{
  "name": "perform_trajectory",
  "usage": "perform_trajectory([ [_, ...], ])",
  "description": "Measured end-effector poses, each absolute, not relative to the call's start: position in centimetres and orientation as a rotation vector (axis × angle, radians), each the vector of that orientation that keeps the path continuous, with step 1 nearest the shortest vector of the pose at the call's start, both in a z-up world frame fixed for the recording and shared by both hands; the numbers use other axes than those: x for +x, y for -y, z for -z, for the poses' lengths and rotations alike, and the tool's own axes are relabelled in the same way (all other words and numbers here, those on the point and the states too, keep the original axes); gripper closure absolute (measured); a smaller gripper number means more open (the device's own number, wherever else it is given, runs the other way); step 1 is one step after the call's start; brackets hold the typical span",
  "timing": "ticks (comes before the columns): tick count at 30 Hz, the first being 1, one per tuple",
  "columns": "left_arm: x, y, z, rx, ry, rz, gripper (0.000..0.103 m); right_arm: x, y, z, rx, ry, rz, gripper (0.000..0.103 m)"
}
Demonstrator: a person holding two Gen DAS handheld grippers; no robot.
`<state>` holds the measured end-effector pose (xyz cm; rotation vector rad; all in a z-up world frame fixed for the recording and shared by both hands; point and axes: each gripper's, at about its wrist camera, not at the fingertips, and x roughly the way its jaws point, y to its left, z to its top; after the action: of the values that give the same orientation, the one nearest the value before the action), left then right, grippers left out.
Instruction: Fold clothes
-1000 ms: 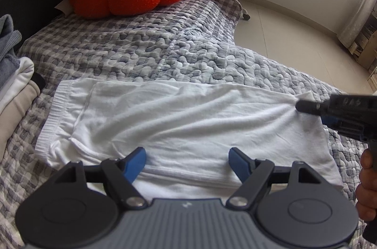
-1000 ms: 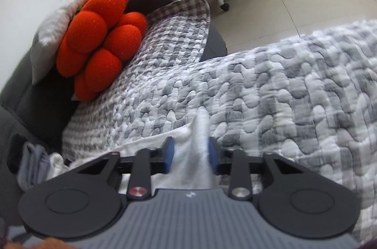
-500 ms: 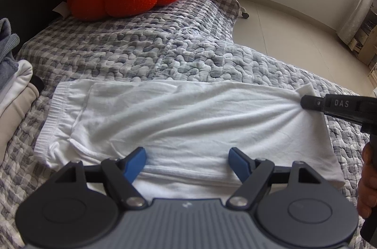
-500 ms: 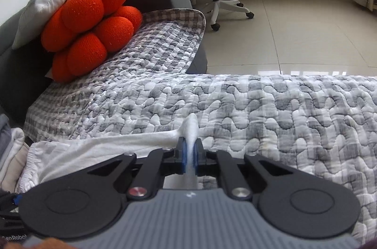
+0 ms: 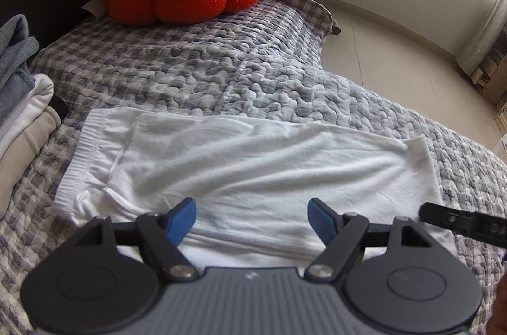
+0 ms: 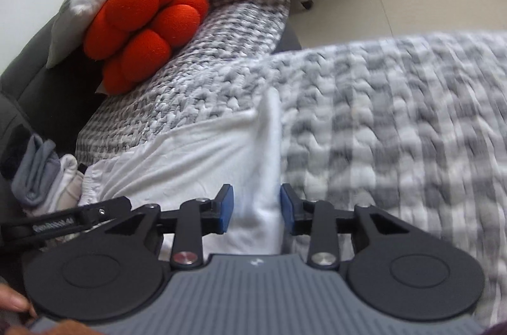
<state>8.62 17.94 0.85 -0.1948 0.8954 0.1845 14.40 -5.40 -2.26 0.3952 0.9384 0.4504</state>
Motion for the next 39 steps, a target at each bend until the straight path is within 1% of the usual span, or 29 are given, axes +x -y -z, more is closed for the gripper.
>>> perform_trajectory([
  [3, 8.6, -18.1, -0.7, -0.201, -0.903, -0.185, 0.024, 13.3, 6.0, 2.4, 0.471, -0.984, -0.451, 0.066],
  [6, 8.6, -18.2, -0.8, -0.212, -0.898, -0.181, 0.024, 12.5, 6.0, 2.3, 0.466, -0.993, -0.436, 0.068],
  [7, 8.6, -18.1, -0.9, -0.213, -0.895, -0.181, 0.024, 12.3, 5.9, 2.3, 0.461, -0.994, -0.43, 0.075],
  [8, 8.6, -18.0, -1.0, -0.212, -0.891, -0.182, 0.024, 12.0, 5.9, 2.3, 0.456, -0.995, -0.424, 0.077],
  [9, 8.5, -18.0, -1.1, -0.214, -0.885, -0.182, 0.025, 11.9, 5.8, 2.2, 0.45, -0.993, -0.414, 0.083],
  [14, 8.3, -18.1, -1.8, -0.244, -0.856, -0.182, 0.025, 11.3, 4.6, 1.6, 0.405, -0.959, -0.353, 0.091],
  [19, 8.2, -19.1, -2.6, -0.298, -0.838, -0.161, 0.025, 9.3, 1.7, -0.2, 0.188, -0.83, -0.346, 0.092],
  [24, 8.2, -20.3, -3.8, -0.372, -0.813, -0.134, 0.025, 7.2, -0.2, -1.0, 0.163, -0.768, -0.336, 0.093],
  [28, 8.1, -21.3, -4.7, -0.425, -0.791, -0.114, 0.025, 5.7, -2.5, -0.7, 0.025, -0.672, -0.302, 0.093],
  [33, 8.2, -22.1, -6.1, -0.414, -0.765, -0.069, 0.024, 4.7, -5.3, 0.5, -0.131, -0.589, -0.292, 0.093],
  [37, 9.8, -21.2, -5.9, -0.378, -0.823, 0.06, 0.024, 3.7, -6.8, 1.5, -0.196, -0.533, -0.283, 0.093],
  [39, 10.6, -19.8, -5.8, -0.317, -0.848, 0.112, 0.024, 3.2, -7.4, 2.0, -0.202, -0.51, -0.272, 0.093],
])
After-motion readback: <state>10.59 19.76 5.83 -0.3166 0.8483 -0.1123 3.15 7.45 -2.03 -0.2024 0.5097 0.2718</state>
